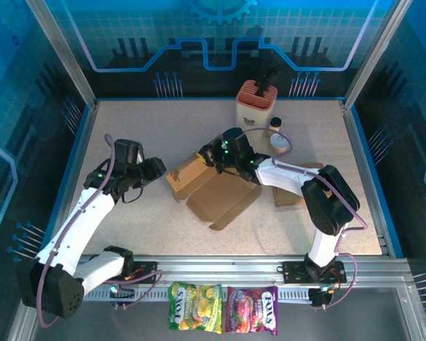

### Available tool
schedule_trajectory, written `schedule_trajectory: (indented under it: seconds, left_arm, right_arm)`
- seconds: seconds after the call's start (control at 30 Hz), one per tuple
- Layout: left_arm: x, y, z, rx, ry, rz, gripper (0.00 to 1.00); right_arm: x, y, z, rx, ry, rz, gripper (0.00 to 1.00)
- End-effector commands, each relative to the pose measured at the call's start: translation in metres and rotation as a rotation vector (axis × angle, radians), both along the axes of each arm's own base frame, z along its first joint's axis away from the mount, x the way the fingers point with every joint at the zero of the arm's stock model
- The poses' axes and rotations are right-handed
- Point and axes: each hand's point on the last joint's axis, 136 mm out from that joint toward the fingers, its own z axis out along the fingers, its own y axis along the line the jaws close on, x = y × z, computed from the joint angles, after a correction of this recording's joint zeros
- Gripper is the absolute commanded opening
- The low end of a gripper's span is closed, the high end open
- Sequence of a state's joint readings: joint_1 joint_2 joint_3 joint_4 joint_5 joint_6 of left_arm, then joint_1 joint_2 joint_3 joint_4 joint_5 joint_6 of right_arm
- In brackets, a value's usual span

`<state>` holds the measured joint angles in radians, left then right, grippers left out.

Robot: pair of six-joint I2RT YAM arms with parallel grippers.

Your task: Fold the paper box

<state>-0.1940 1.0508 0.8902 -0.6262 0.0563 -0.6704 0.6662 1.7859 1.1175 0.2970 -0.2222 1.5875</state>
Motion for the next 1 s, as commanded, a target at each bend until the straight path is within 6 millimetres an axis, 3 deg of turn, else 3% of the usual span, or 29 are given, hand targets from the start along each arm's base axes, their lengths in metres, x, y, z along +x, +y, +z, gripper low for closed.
schedule_trajectory:
  seconds: [0.0,0.23,0.7,0.97]
  left_arm:
    - [-0.011,0.010,-0.021,0.052,0.047,0.001,0.46]
    - [-0.020,0.001,-0.055,0.042,0.083,-0.078,0.37]
    - [-0.040,-0.031,-0.104,0.065,0.056,-0.301,0.40]
    - [-0.026,-0.042,-0.117,0.063,-0.007,-0.302,0.44]
  right_arm:
    - [-0.001,0.001,0.026,0.060,-0.150,0.066,0.00]
    - [-0.012,-0.011,-0.004,0.047,-0.131,0.104,0.00]
    - [-0.002,-0.007,0.006,0.092,-0.130,0.101,0.00]
    - [0.003,-0.004,0.007,0.118,-0.114,0.083,0.00]
